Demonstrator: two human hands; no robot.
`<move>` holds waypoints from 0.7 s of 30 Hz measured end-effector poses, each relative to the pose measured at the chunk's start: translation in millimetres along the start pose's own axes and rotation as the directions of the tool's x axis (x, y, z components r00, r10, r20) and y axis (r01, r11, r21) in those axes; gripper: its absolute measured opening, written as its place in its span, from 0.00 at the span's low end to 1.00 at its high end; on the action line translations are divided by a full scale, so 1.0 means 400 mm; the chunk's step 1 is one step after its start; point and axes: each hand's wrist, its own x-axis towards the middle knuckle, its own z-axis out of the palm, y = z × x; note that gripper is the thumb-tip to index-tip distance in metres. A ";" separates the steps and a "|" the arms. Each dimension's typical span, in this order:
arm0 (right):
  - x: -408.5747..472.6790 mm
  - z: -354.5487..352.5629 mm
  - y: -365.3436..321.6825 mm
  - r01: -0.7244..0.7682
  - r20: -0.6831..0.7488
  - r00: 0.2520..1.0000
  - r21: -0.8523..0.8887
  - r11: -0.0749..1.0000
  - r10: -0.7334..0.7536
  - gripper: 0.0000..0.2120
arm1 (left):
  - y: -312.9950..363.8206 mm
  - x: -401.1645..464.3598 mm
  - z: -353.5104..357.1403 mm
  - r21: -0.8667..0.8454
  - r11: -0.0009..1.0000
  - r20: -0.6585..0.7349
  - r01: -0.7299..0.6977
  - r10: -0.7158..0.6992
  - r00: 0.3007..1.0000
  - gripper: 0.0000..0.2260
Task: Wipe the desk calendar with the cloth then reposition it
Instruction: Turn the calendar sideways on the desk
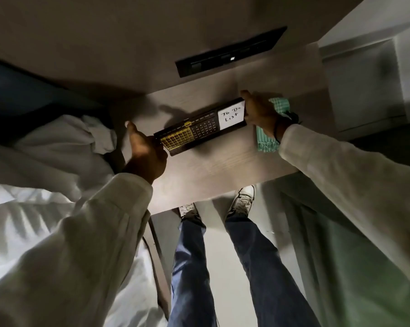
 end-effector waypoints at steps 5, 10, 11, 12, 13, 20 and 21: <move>0.003 0.007 0.021 -0.043 -0.007 0.999 0.089 0.995 0.044 0.36 | -0.022 0.012 -0.028 0.056 0.998 0.006 -0.013 0.012 1.000 0.41; 0.003 0.020 0.024 -0.035 -0.048 0.998 0.086 0.996 0.039 0.33 | -0.046 0.034 -0.048 0.035 0.999 0.064 -0.026 0.023 0.998 0.40; 0.004 0.020 0.024 -0.034 -0.048 0.998 0.083 0.996 0.038 0.34 | -0.043 0.038 -0.047 0.035 0.999 0.064 -0.032 0.029 0.998 0.40; 0.003 0.021 0.023 -0.037 -0.040 0.998 0.081 0.996 0.040 0.35 | -0.039 0.041 -0.046 0.042 0.999 0.065 -0.032 0.029 0.997 0.40; 0.003 0.021 0.023 -0.043 -0.032 0.998 0.081 0.996 0.045 0.36 | -0.034 0.046 -0.044 0.053 0.998 0.066 -0.026 0.023 0.998 0.40; 0.008 0.028 0.017 -0.061 -0.023 0.998 0.162 0.985 0.066 0.34 | 0.002 0.057 -0.037 0.089 0.994 0.106 -0.068 0.058 0.993 0.40; 0.014 0.028 0.019 -0.058 -0.021 0.998 0.167 0.984 0.062 0.35 | 0.006 0.060 -0.038 0.104 0.992 0.104 -0.066 0.055 0.993 0.40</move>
